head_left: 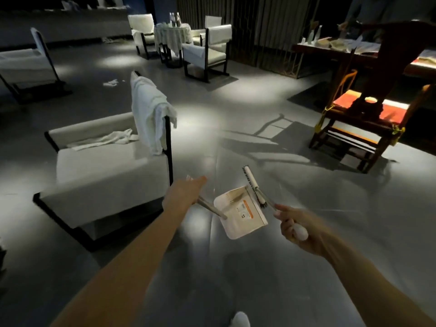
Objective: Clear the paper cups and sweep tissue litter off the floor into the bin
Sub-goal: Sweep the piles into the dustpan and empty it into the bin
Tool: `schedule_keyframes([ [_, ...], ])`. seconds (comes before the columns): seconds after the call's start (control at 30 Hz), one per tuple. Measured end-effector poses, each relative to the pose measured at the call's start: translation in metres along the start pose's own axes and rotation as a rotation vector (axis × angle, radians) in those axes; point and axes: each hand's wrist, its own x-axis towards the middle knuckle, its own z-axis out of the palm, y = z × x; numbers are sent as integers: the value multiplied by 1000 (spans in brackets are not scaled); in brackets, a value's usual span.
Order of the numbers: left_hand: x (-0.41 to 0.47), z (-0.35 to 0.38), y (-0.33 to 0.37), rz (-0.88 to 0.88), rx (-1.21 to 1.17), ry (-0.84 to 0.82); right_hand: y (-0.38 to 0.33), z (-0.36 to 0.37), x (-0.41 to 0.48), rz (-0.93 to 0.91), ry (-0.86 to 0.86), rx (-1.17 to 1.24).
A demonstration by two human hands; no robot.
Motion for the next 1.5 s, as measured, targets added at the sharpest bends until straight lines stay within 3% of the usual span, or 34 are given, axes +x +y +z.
schedule_keyframes([
  [0.27,220,28,125,-60,-111,81,-188,70,216,28,-53,-106],
  [0.57,517,31,244,-77,-55,159,-378,173,474,50,-175,-135],
  [0.77,697,-1,318,-113,-5,286,-487,255,639,81,-213,-275],
  [0.93,864,-26,356,-185,-6,379,-559,330,806,94,-284,-554],
  [1.23,1136,-124,413,-367,-165,607,-703,525,1072,112,-431,-753],
  [1.5,1376,-260,419,-450,-209,770,-781,750,1286,192,-531,-628],
])
